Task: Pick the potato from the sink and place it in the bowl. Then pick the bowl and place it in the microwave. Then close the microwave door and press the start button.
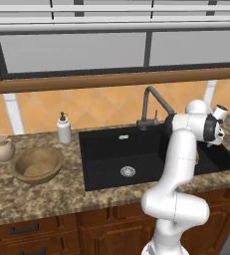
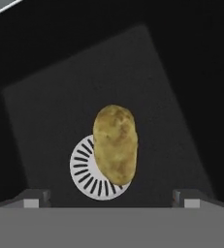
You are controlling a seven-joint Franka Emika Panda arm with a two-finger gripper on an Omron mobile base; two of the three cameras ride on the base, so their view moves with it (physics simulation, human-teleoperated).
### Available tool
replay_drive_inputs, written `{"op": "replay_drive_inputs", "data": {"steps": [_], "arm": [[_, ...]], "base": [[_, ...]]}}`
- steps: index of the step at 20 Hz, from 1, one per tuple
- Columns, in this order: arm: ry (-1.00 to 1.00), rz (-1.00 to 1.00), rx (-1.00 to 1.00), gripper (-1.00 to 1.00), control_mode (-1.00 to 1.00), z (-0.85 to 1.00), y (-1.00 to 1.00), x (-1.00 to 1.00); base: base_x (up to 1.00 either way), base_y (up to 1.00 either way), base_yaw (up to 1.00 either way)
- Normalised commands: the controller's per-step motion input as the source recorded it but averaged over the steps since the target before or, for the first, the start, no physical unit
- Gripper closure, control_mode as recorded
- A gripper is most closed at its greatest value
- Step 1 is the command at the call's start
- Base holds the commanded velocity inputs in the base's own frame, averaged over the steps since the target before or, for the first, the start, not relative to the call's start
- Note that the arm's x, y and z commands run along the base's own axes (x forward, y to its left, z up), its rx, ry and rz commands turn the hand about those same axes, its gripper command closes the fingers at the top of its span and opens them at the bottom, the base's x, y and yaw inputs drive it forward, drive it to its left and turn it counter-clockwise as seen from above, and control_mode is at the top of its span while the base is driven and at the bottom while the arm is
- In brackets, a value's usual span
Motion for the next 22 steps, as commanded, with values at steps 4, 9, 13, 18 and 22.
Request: {"op": "replay_drive_inputs", "data": {"steps": [4,9,13,18,22], "arm": [[0.00,0.00,0.00,-1.00,-1.00,-0.48,0.02,0.00],[0.00,0.00,0.00,-1.00,-1.00,-0.36,0.44,-0.29],[0.00,-0.01,0.00,-1.00,-1.00,-0.33,0.50,-0.14],[0.00,-0.07,0.00,-1.00,-1.00,-0.28,0.11,0.14],[-0.04,-0.16,0.00,-1.00,-1.00,-0.14,-0.04,0.04]], "base": [[0.00,0.00,0.00],[0.00,0.00,0.00],[0.00,0.00,0.00],[0.00,0.00,0.00],[0.00,0.00,0.00]]}}
